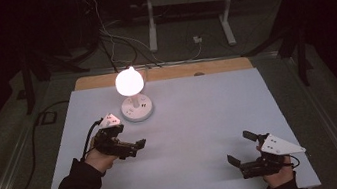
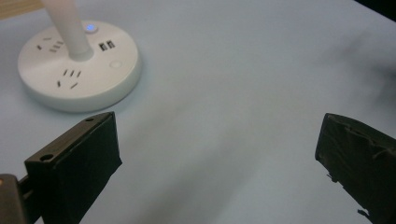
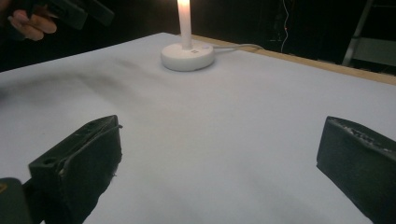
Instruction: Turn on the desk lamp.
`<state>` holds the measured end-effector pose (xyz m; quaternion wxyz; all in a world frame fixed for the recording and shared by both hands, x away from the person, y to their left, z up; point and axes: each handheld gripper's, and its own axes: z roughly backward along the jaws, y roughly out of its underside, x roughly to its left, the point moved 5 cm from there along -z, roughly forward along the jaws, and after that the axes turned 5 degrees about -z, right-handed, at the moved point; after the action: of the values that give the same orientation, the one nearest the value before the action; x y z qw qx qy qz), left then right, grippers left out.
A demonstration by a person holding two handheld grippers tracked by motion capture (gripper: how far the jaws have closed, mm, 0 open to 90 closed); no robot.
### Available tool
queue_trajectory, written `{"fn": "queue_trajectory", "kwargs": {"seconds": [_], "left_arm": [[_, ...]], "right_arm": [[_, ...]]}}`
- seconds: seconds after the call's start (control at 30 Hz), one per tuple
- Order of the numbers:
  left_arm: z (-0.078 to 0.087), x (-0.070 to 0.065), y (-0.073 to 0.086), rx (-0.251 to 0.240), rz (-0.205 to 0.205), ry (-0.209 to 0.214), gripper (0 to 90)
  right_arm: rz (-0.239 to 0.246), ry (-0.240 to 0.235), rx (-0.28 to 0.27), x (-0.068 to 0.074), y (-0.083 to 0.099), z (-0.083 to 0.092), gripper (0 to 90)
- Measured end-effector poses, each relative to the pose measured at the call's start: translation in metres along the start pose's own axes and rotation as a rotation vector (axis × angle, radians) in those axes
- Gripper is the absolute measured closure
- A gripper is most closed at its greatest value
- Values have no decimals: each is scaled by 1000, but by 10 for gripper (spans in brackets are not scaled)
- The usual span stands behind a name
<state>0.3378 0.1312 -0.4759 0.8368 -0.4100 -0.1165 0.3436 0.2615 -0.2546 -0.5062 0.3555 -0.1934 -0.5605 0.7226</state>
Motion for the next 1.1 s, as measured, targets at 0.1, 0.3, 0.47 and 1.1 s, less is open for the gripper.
{"fn": "queue_trajectory", "kwargs": {"seconds": [0.1,0.3,0.47,1.1], "left_arm": [[4,0,8,1,2,-3,4],[11,2,28,5,9,-14,4],[16,2,45,-2,14,-10,4],[31,-2,98,26,-43,-32,4]], "right_arm": [[3,0,1,0,0,0,0],[5,0,3,0,0,0,0],[6,0,5,0,0,-1,0],[6,-3,13,1,1,-2,0]]}}
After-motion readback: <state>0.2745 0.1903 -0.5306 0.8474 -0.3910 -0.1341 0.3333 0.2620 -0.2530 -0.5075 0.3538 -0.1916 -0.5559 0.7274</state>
